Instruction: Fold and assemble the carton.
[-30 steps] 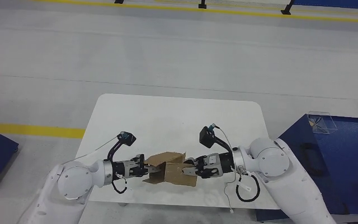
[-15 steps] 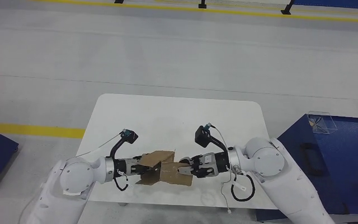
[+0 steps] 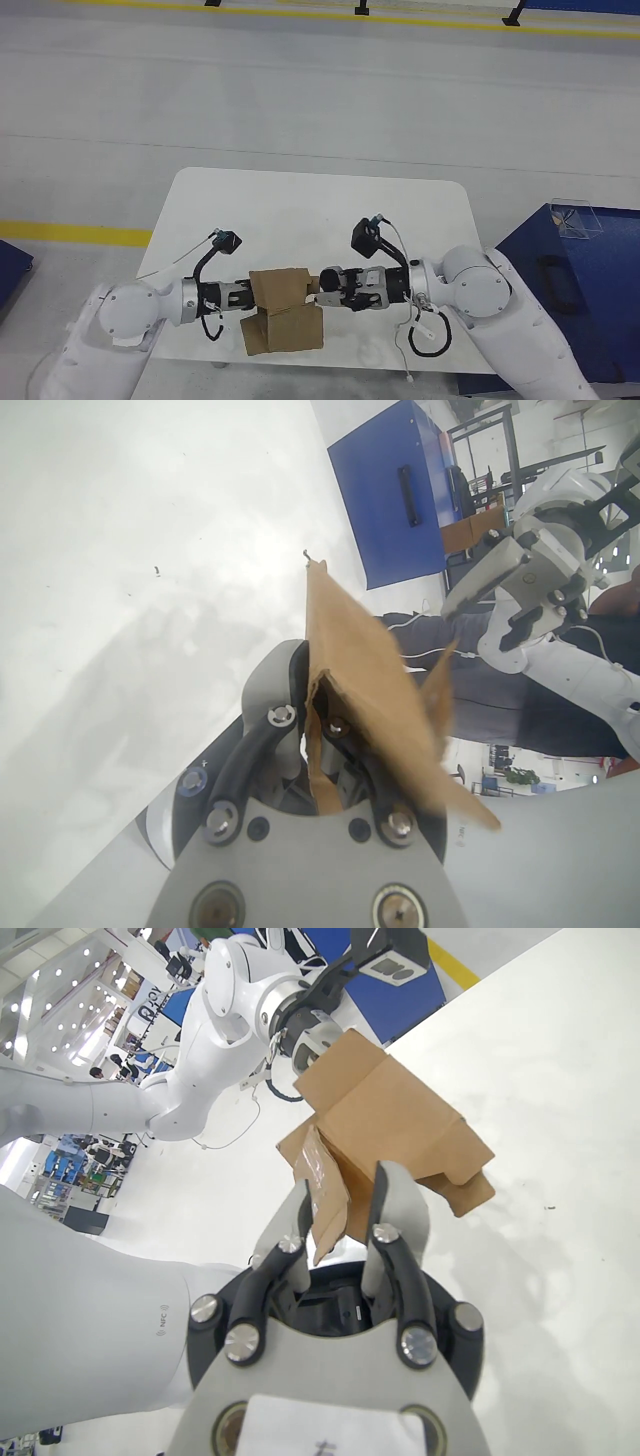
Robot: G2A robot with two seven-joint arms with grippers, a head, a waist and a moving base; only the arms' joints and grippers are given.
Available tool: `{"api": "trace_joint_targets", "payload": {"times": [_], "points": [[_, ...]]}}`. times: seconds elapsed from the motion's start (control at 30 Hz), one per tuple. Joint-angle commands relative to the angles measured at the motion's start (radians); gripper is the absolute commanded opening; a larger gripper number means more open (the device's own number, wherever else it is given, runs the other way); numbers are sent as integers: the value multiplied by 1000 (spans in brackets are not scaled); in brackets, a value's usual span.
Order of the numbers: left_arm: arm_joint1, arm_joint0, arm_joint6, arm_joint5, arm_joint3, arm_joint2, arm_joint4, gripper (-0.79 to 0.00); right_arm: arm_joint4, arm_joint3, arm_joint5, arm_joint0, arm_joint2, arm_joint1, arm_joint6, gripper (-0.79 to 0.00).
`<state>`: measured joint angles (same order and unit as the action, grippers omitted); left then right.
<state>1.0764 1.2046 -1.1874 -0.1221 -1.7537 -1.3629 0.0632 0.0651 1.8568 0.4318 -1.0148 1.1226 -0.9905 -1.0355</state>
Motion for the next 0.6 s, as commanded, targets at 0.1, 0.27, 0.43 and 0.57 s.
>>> {"api": "trace_joint_targets", "payload": {"times": [0.1, 0.27, 0.43, 0.57], "points": [[0, -5, -26, 56, 14, -15, -121, -785, 33, 17, 27, -5, 19, 2, 30, 0], [1, 2, -21, 85, 27, -13, -153, -785, 58, 25, 21, -5, 34, 3, 60, 0], [17, -82, -119, 421, 183, 26, -523, -785, 216, 70, -50, -68, 141, 12, 251, 0], [39, -172, -116, 611, 340, 106, -690, -785, 190, 76, -135, -117, 176, 12, 316, 0]]}}
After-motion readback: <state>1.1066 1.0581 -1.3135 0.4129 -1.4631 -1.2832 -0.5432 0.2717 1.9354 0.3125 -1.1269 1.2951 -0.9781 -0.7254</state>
